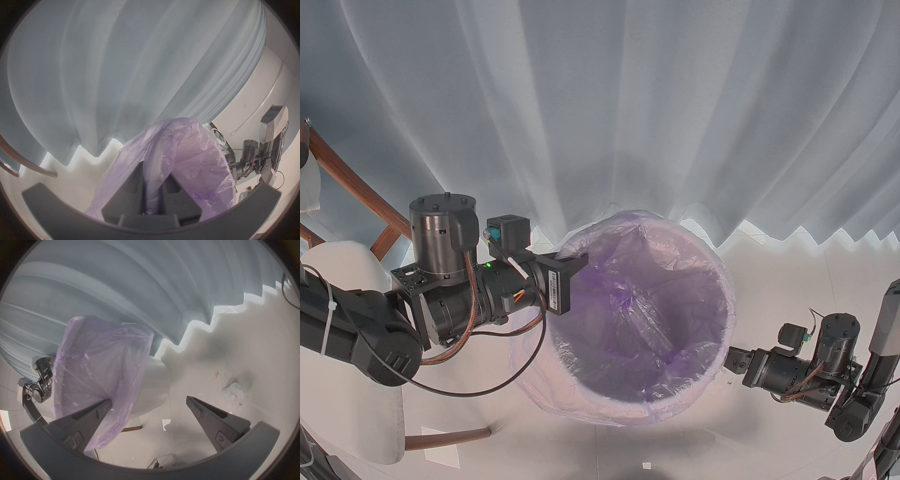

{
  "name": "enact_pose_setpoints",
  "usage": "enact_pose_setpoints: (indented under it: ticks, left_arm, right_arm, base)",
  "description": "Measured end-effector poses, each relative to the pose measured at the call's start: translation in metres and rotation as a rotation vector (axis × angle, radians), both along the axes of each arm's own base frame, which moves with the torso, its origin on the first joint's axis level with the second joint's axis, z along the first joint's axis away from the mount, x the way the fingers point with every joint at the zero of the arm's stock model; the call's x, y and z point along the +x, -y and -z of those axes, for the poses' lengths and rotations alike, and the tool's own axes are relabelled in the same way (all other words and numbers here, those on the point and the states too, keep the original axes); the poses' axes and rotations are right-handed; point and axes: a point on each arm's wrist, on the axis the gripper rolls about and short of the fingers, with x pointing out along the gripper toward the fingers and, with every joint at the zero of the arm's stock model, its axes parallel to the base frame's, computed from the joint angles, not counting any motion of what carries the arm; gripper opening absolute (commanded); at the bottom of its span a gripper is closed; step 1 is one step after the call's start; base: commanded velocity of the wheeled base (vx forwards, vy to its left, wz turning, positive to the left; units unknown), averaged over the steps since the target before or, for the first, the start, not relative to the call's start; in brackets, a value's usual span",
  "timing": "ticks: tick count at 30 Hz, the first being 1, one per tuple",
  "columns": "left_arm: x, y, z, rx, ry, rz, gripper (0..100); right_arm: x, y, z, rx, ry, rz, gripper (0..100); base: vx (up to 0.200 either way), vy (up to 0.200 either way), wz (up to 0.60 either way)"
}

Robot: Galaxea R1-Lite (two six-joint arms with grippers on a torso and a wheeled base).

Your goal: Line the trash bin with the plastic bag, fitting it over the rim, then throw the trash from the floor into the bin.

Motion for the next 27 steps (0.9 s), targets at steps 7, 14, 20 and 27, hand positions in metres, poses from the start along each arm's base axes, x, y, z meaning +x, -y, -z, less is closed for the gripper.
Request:
enact_pose_setpoints:
  ticks: [7, 14, 20, 27]
  left_arm:
    - [0.002, 0.002, -0.009, -0.027, -0.013, -0.024, 0]
    - [-0.001, 0.003, -0.020, -0.054, -0.014, -0.035, 0]
    - [-0.003, 0.001, -0.024, -0.059, -0.009, -0.040, 0]
    - [-0.003, -0.002, -0.025, -0.035, -0.033, -0.075, 0]
  right_arm:
    - [0.021, 0.001, 0.012, -0.030, 0.000, 0.017, 100]
    - [0.039, 0.008, 0.021, -0.039, 0.003, 0.058, 100]
    - [0.046, 0.022, 0.028, -0.046, -0.013, 0.115, 100]
    - [0.052, 0.057, 0.036, -0.076, -0.031, 0.244, 100]
  base:
    - [0.000, 0.000, 0.00]
    - [0.000, 0.000, 0.00]
    - [0.000, 0.000, 0.00]
    - [0.000, 0.000, 0.00]
